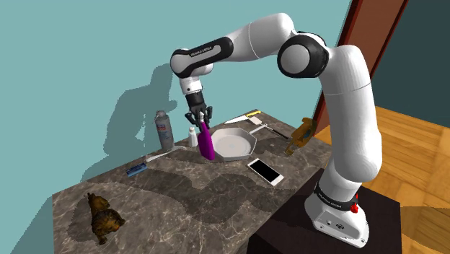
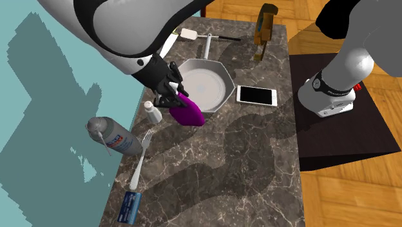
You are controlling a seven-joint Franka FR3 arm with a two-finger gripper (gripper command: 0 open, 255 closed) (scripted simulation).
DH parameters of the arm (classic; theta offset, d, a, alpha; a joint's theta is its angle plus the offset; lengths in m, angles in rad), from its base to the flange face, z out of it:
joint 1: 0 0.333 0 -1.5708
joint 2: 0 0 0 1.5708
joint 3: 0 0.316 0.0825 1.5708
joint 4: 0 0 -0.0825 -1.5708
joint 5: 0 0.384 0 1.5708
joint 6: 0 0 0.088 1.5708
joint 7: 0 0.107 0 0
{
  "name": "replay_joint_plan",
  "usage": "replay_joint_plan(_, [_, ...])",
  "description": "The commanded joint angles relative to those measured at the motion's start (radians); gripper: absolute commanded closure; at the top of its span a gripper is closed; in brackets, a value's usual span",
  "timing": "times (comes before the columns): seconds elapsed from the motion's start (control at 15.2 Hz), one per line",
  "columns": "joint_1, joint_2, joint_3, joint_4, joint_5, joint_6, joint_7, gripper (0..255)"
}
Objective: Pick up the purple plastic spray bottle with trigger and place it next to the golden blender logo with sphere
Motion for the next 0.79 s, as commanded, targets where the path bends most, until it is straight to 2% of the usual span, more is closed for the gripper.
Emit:
replay_joint_plan(0.0, [0.001, 0.015, 0.002, -0.004, 0.001, -0.034, 0.001, 255])
replay_joint_plan(0.73, [-0.002, -0.018, 0.004, 0.094, 0.005, -0.163, 0.019, 255])
